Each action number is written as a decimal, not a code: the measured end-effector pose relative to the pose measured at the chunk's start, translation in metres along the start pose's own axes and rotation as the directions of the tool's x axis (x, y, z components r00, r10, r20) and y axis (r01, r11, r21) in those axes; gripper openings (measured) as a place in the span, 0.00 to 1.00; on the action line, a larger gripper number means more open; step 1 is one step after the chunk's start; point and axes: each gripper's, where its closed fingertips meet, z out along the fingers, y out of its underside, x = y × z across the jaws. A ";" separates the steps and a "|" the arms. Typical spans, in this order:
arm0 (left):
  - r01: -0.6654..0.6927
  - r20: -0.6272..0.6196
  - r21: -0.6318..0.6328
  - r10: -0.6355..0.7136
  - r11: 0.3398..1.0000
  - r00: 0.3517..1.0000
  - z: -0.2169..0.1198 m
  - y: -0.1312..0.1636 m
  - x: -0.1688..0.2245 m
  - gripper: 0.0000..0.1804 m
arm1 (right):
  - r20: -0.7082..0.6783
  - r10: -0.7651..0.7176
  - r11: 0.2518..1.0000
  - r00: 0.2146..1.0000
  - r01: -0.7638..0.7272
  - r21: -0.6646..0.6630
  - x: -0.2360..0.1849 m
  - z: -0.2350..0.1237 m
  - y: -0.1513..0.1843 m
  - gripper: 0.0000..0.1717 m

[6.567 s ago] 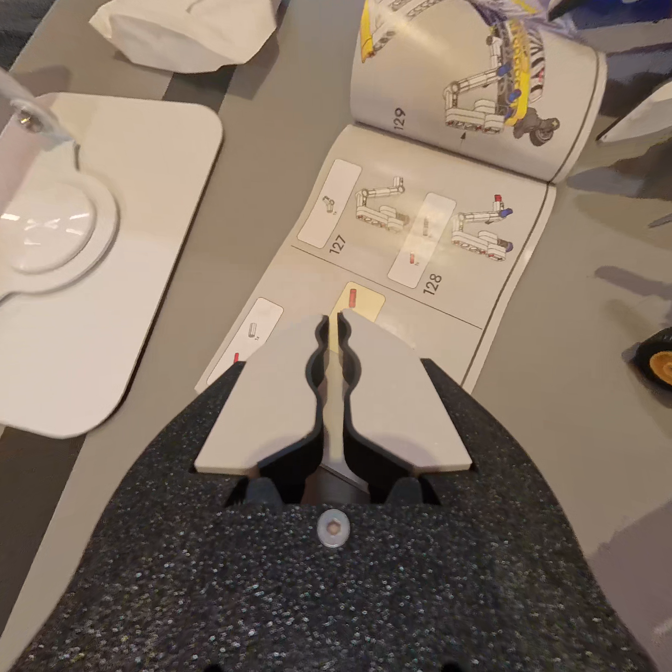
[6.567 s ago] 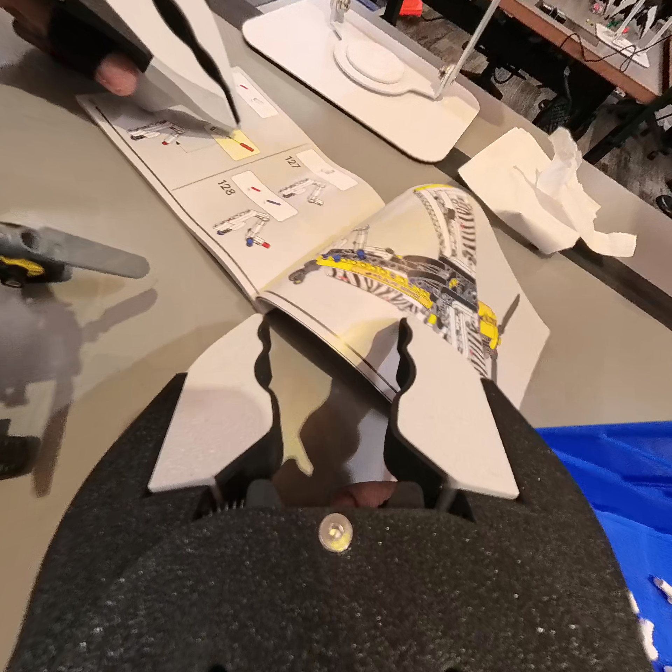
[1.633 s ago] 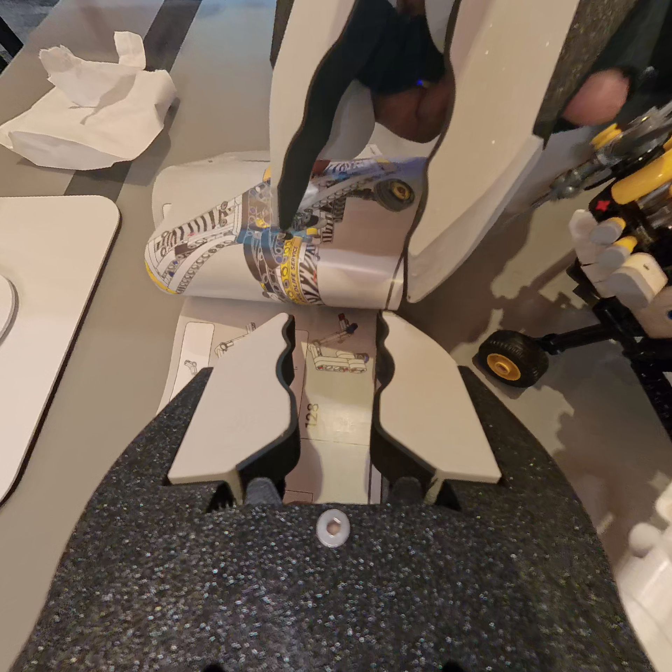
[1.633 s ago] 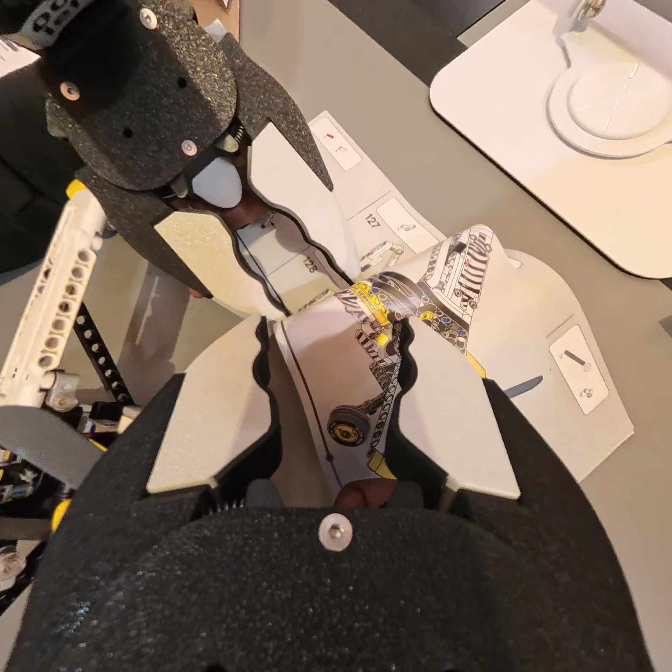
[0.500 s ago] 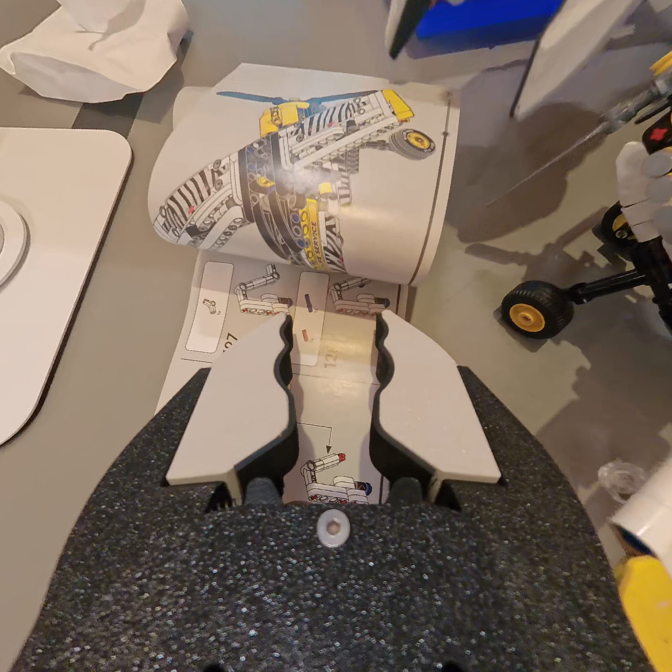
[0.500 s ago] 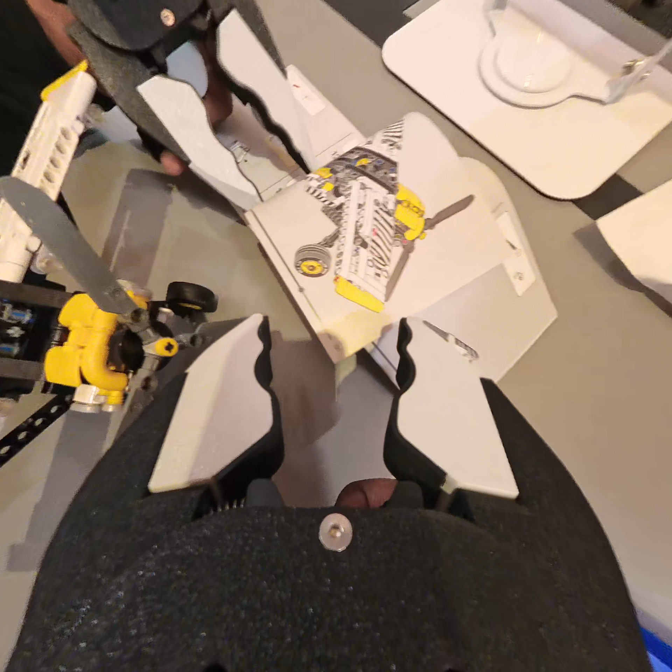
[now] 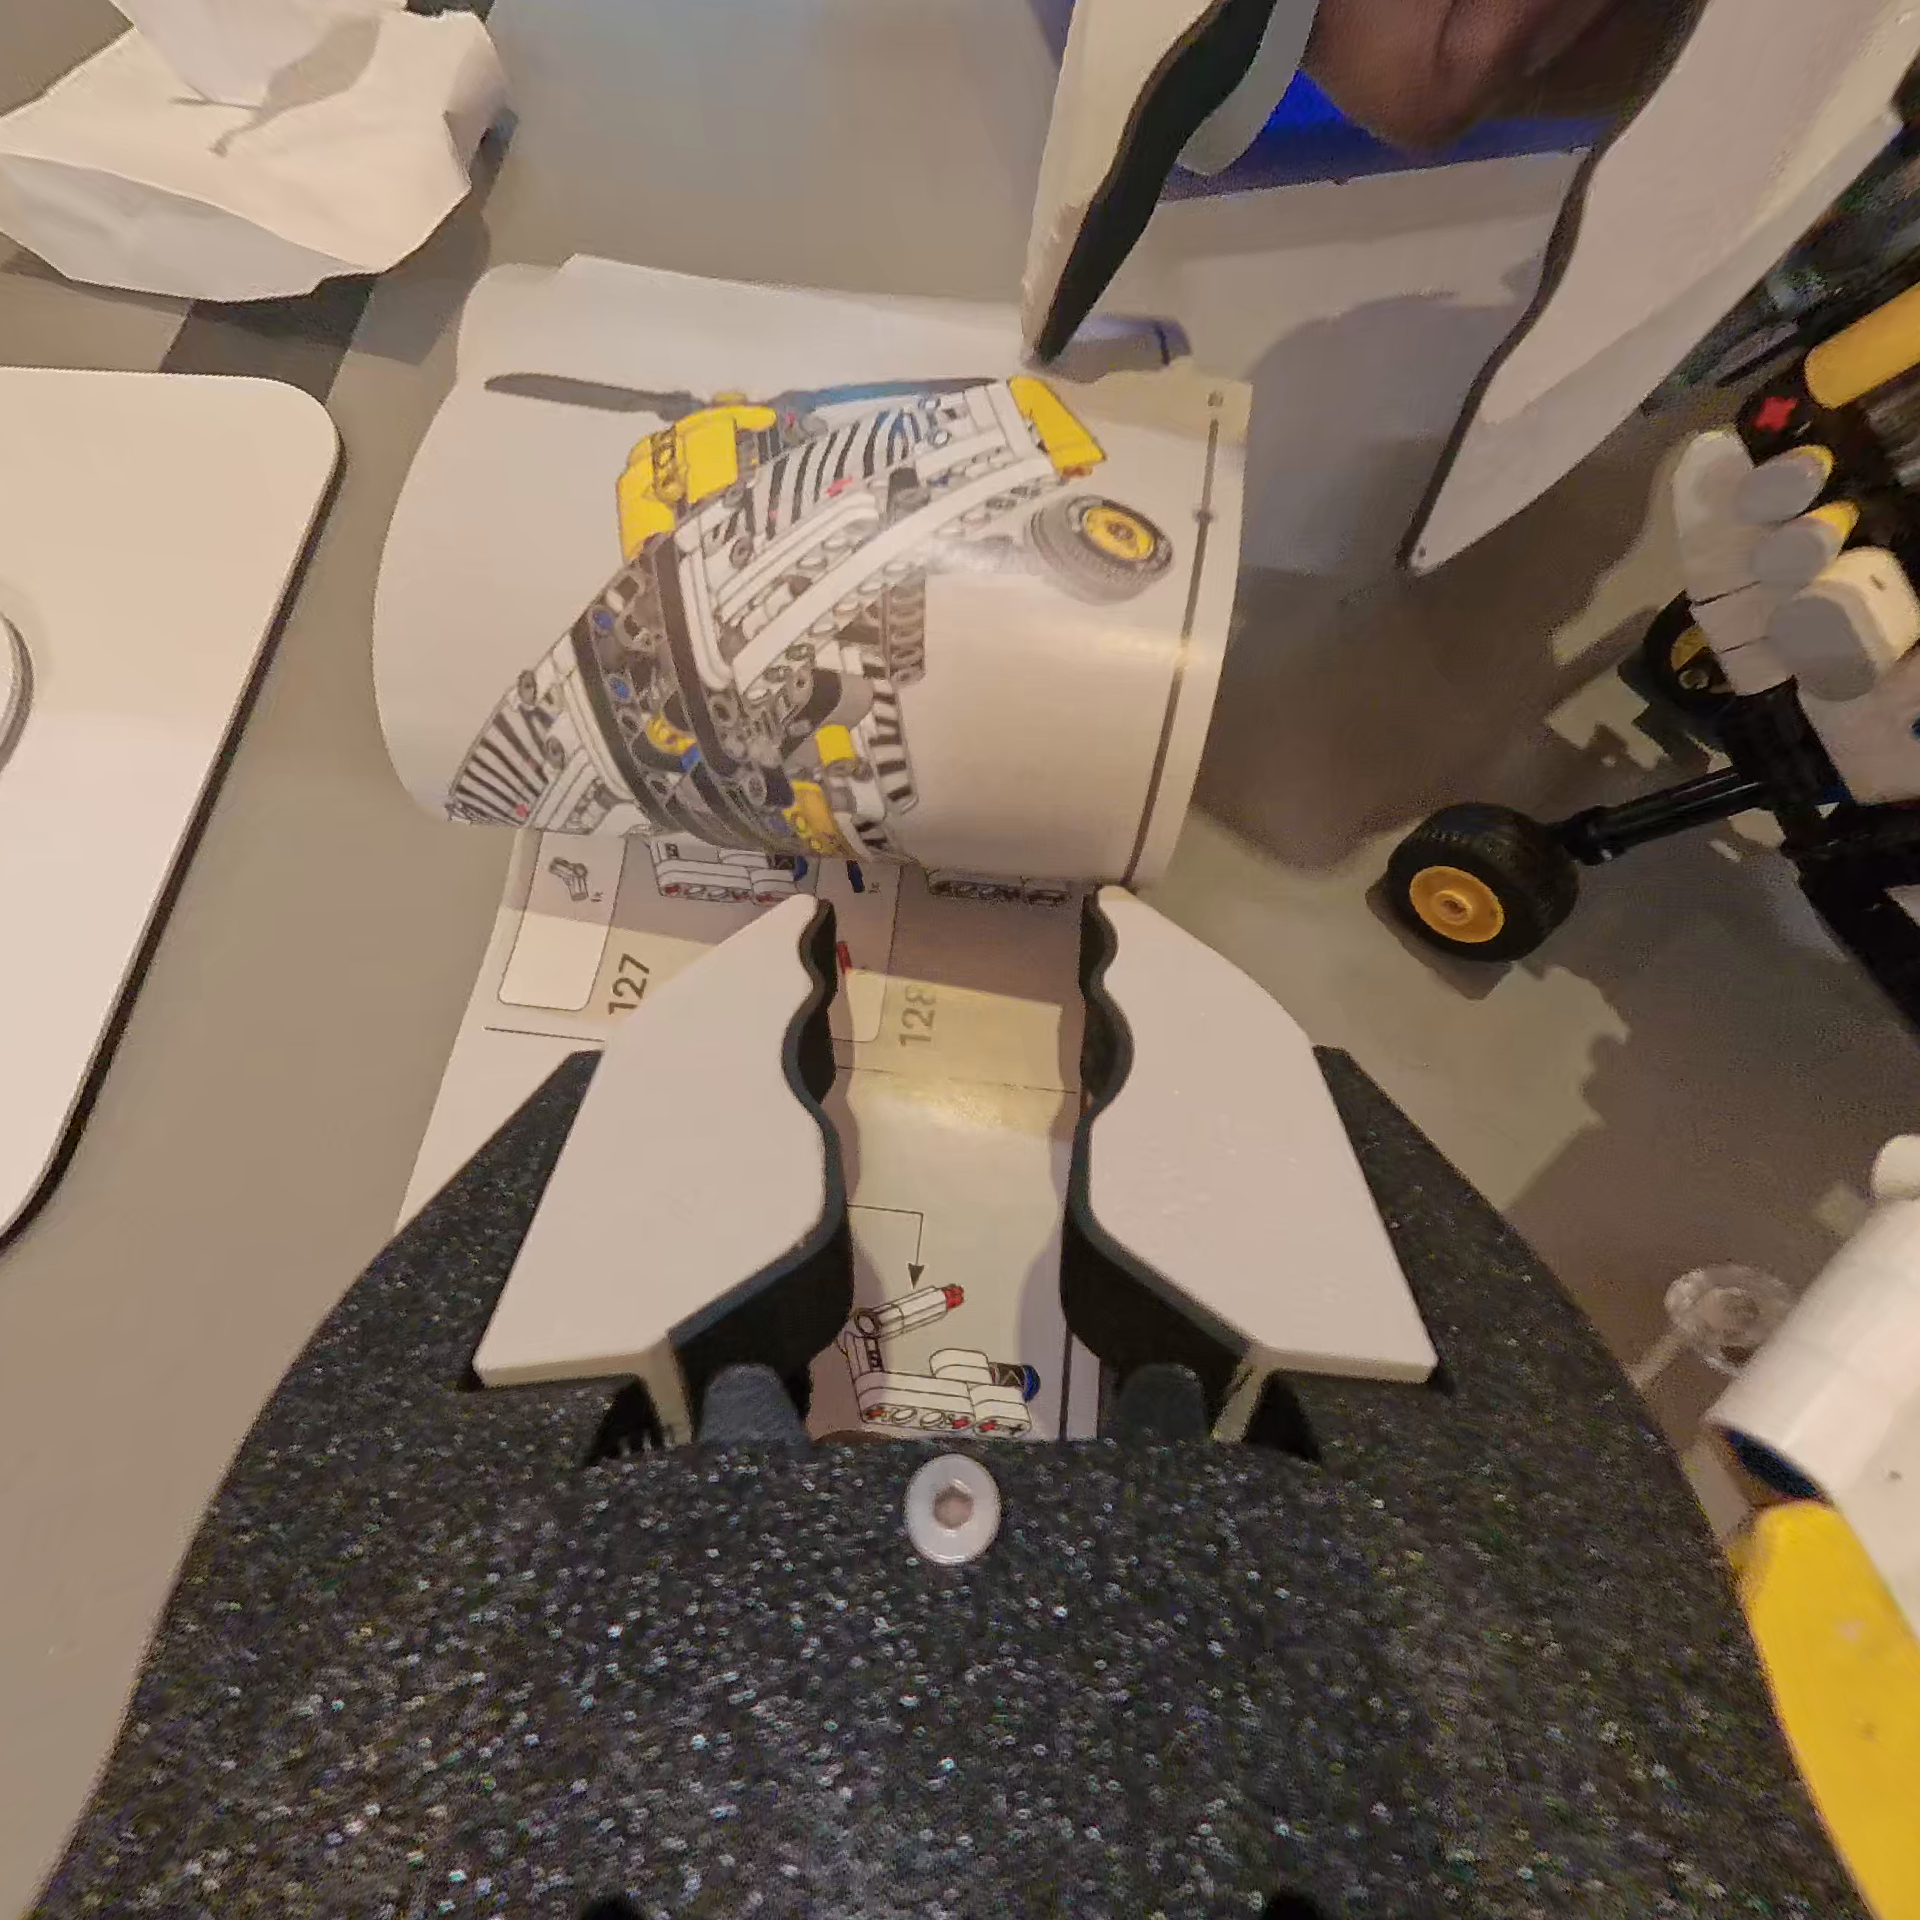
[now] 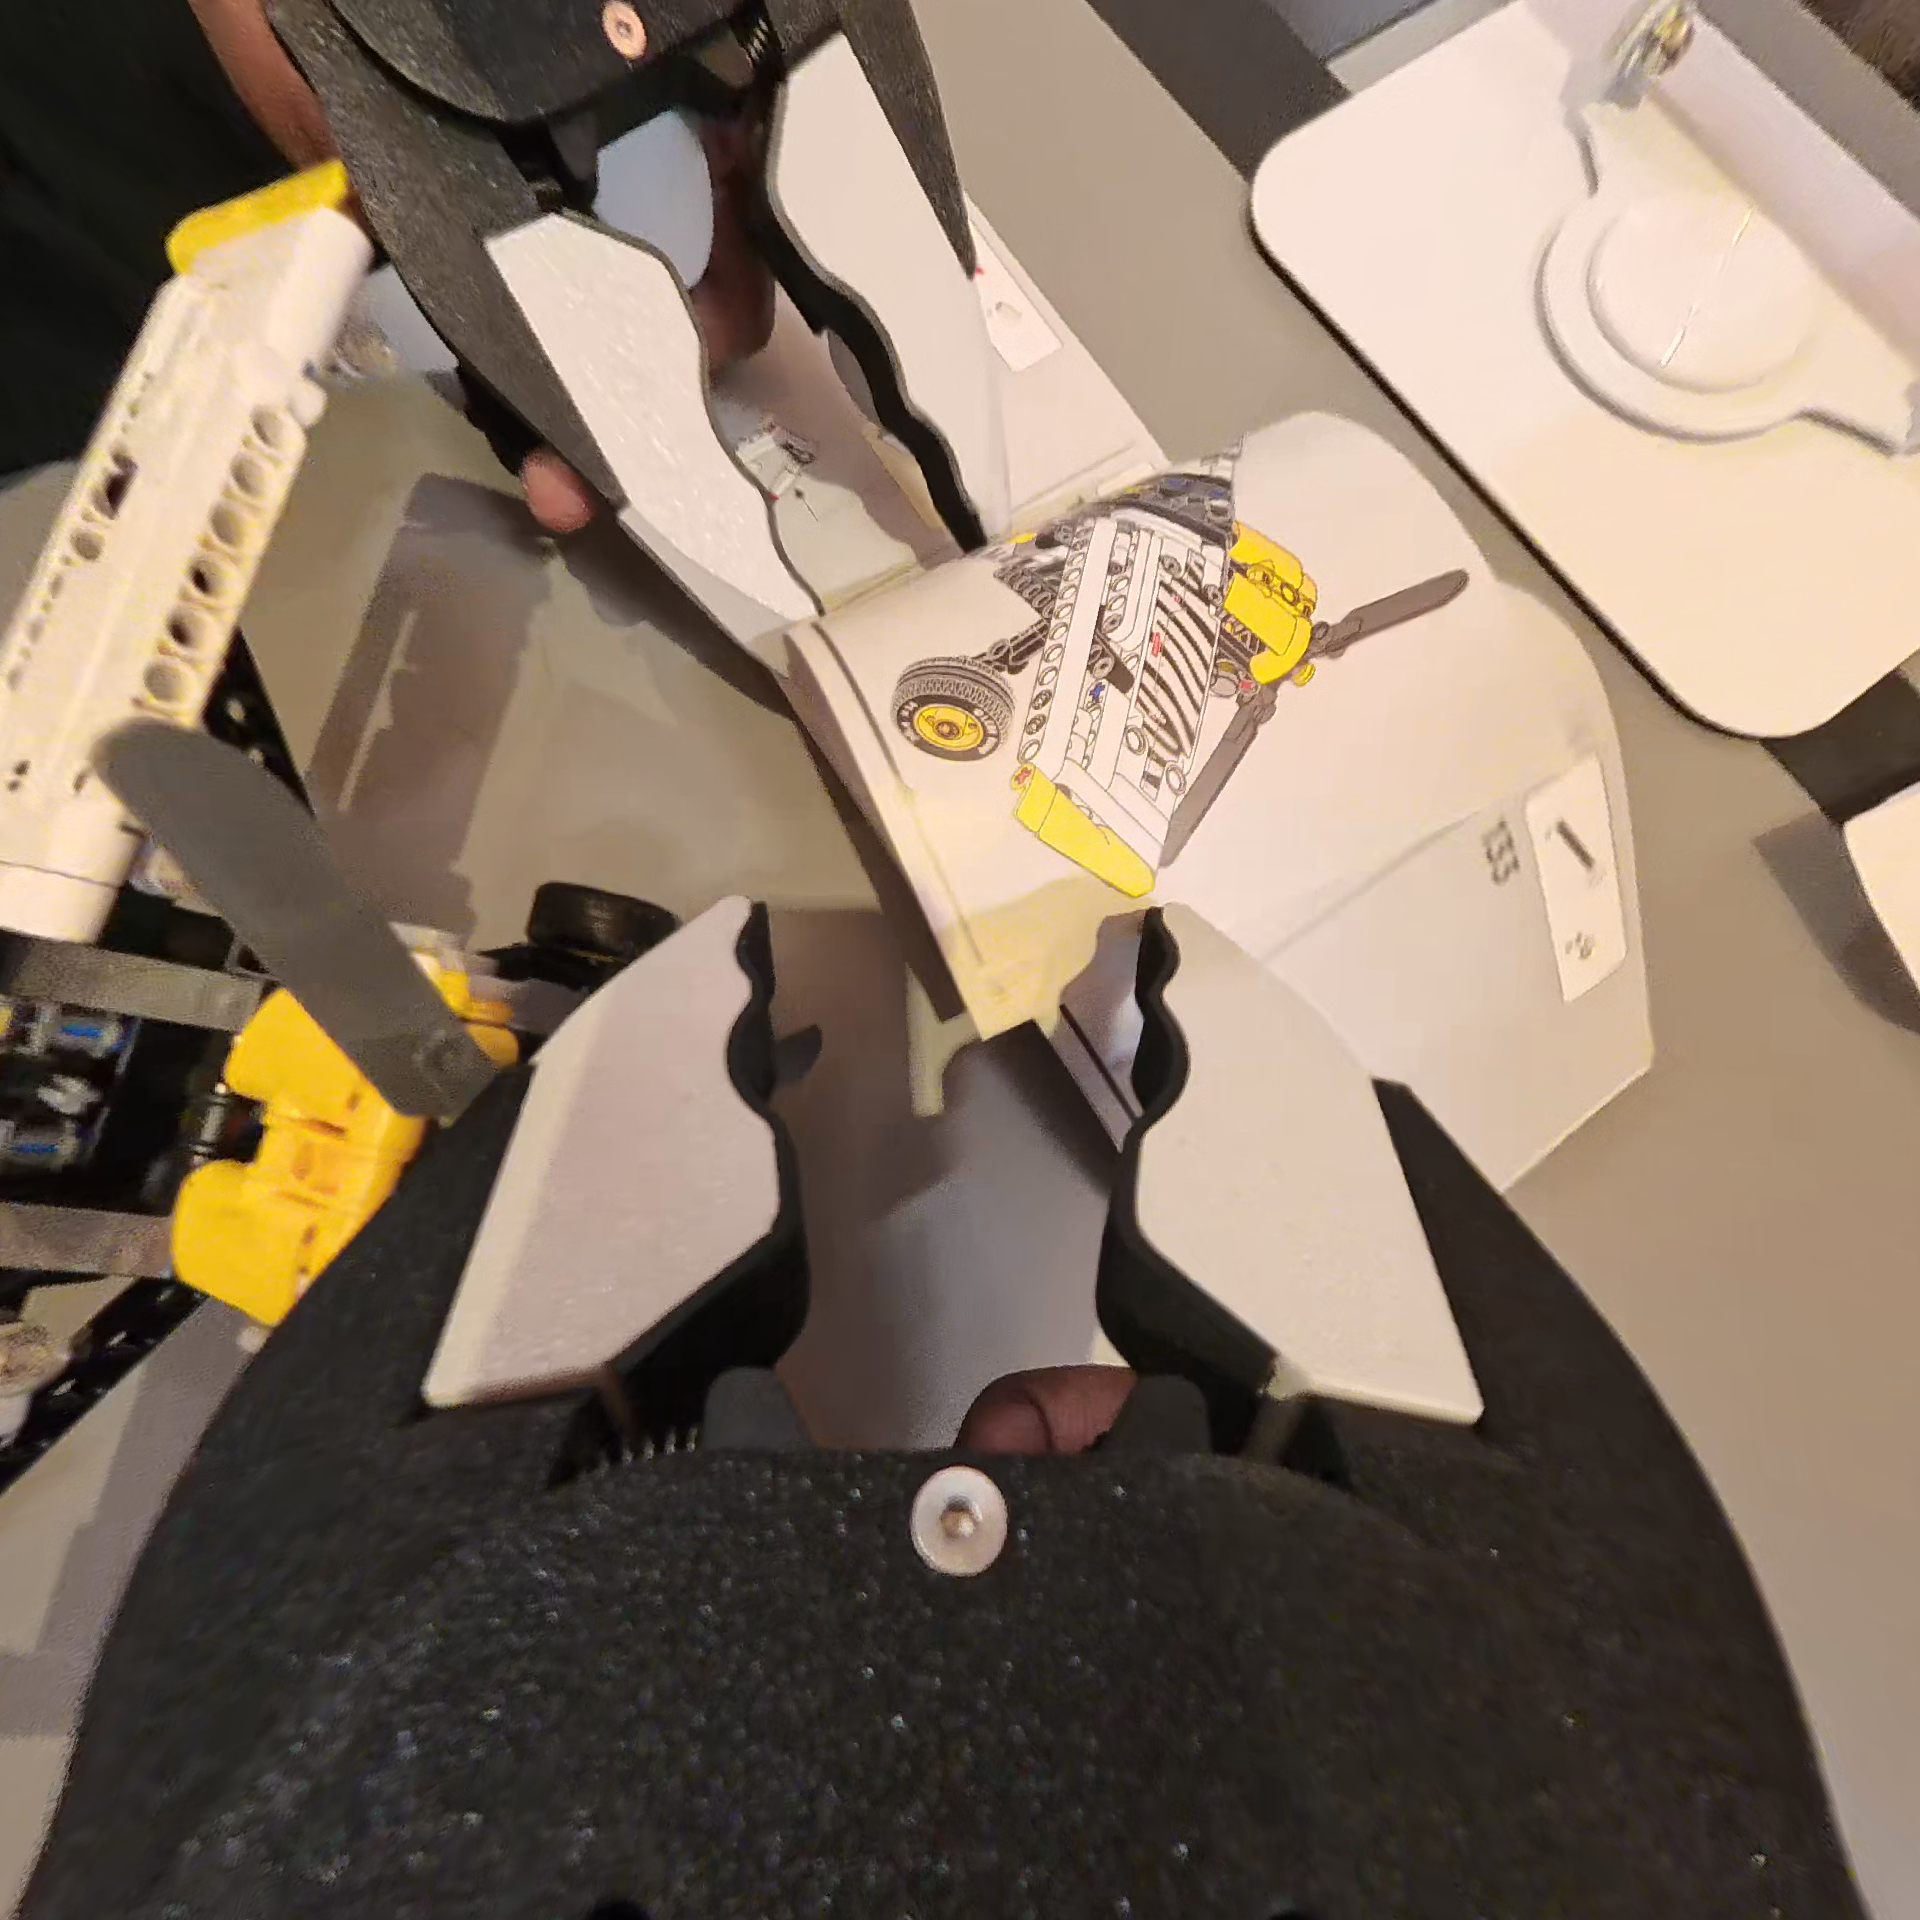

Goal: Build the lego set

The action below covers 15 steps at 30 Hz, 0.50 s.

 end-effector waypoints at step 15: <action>0.029 0.011 0.010 -0.029 1.000 1.000 -0.010 0.011 0.004 0.25 | -0.038 -0.153 0.988 0.987 0.153 -0.017 0.013 0.001 -0.010 0.38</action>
